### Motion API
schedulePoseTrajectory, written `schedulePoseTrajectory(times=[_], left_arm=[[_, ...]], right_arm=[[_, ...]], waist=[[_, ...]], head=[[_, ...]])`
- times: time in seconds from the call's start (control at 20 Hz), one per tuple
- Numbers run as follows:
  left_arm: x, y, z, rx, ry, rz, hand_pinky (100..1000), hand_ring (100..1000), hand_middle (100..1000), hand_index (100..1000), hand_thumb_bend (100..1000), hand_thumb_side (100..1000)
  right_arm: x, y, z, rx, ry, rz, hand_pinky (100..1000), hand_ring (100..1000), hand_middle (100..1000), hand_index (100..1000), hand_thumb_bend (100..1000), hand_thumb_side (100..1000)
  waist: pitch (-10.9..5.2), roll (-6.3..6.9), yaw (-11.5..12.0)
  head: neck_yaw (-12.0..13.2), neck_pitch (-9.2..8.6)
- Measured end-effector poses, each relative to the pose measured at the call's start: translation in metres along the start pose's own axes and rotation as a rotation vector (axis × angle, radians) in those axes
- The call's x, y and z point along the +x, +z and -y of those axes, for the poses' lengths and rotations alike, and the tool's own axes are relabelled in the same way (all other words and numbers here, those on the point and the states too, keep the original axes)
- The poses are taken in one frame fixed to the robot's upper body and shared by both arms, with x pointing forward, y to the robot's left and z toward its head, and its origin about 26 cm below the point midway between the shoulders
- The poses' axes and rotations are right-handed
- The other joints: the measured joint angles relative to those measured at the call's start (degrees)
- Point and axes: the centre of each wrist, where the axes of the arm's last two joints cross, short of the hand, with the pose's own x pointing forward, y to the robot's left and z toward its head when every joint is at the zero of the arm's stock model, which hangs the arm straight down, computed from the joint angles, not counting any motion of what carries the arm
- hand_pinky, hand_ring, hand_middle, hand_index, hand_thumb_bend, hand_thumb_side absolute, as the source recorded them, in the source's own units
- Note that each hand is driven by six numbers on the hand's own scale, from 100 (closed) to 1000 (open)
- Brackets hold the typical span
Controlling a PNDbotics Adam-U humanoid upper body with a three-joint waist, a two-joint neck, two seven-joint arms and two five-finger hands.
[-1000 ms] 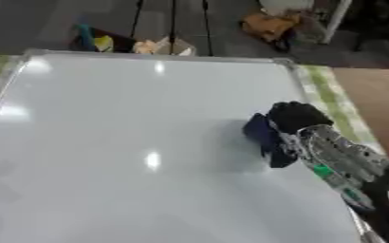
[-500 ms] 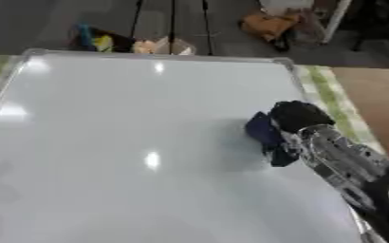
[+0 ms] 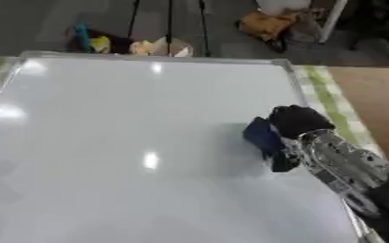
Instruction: Wipe the whiteboard clean with a brush.
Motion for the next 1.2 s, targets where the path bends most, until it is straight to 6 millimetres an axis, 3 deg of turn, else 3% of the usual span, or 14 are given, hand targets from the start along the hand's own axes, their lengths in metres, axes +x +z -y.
schedulePoseTrajectory(times=[0.7, 1.2], left_arm=[[0.0002, -0.0002, 0.0006, -0.005, 0.001, 0.001, 422, 947, 842, 590, 100, 944], [0.0002, -0.0005, 0.0006, -0.009, 0.002, 0.003, 423, 946, 842, 591, 100, 942]], right_arm=[[0.0034, -0.0015, 0.0007, 0.060, 0.048, 0.053, 288, 478, 309, 539, 100, 198], [0.0082, 0.0025, 0.0039, 0.124, -0.053, 0.180, 252, 448, 276, 517, 100, 198]], waist=[[-0.32, -0.38, 0.2], [-0.31, -0.64, 0.4]], head=[[-0.5, 0.00], [-0.5, 0.01]])
